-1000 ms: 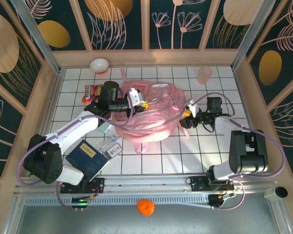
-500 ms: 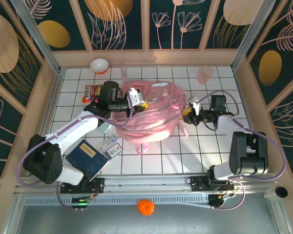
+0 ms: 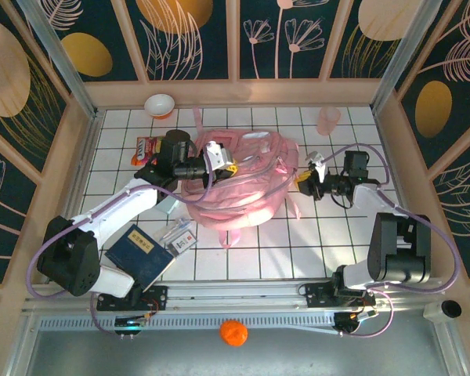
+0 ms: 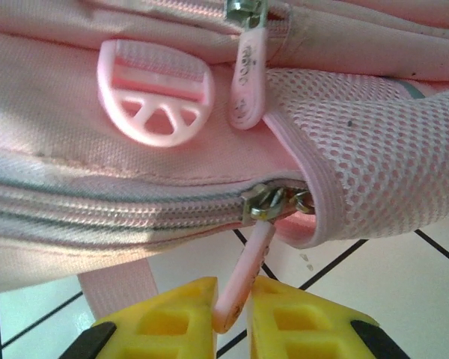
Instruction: Pack the student bag
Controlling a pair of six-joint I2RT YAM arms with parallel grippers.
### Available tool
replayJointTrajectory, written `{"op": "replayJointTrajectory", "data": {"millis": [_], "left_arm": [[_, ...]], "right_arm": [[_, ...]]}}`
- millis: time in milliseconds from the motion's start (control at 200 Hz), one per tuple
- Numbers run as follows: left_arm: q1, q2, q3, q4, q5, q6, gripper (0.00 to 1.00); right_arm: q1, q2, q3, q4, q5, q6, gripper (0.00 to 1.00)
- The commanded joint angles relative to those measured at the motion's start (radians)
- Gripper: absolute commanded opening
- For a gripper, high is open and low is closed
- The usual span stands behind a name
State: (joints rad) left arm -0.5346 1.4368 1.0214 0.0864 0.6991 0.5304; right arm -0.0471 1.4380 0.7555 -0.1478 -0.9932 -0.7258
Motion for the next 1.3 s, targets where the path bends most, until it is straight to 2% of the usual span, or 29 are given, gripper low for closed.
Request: {"op": "replayJointTrajectory", "data": {"millis": [0, 190, 285, 395, 495, 586, 761, 931, 1076, 1176, 1296], "left_arm": [[0.006, -0.051, 0.036, 0.133, 0.065, 0.026, 0.00], [0.006, -0.059, 0.029, 0.134, 0.071, 0.026, 0.00], [0.005, -0.062, 0.026, 0.134, 0.068, 0.028, 0.00], [0.006, -0.064, 0.022, 0.135, 0.060, 0.029, 0.00], [0.006, -0.064, 0.014, 0.152, 0.036, 0.025, 0.00], [0.006, -0.060, 0.001, 0.188, -0.024, 0.002, 0.00], [0.006, -0.045, -0.008, 0.211, -0.188, -0.007, 0.00], [0.001, -0.036, -0.021, 0.215, -0.243, 0.012, 0.00], [-0.020, -0.027, -0.027, 0.228, -0.273, 0.011, 0.00], [-0.051, -0.011, -0.017, 0.229, -0.341, 0.021, 0.00], [-0.074, 0.011, -0.008, 0.264, -0.431, -0.029, 0.00]], "right_arm": [[-0.001, 0.053, 0.059, -0.008, -0.067, 0.009, 0.21], [-0.002, 0.134, 0.120, -0.045, -0.118, 0.000, 0.28], [-0.002, 0.157, 0.137, -0.055, -0.125, -0.004, 0.28], [-0.001, 0.170, 0.159, -0.095, -0.124, -0.026, 0.21], [-0.002, 0.163, 0.156, -0.115, -0.111, -0.033, 0.10], [-0.002, 0.140, 0.140, -0.091, -0.099, -0.002, 0.00], [0.001, 0.073, 0.120, -0.078, -0.102, 0.052, 0.00], [0.022, 0.012, 0.112, -0.094, -0.082, 0.070, 0.00], [0.082, -0.021, 0.115, -0.113, -0.033, 0.092, 0.00], [0.134, -0.037, 0.123, -0.128, 0.026, 0.119, 0.00], [0.173, -0.062, 0.136, -0.155, 0.050, 0.163, 0.00]]}}
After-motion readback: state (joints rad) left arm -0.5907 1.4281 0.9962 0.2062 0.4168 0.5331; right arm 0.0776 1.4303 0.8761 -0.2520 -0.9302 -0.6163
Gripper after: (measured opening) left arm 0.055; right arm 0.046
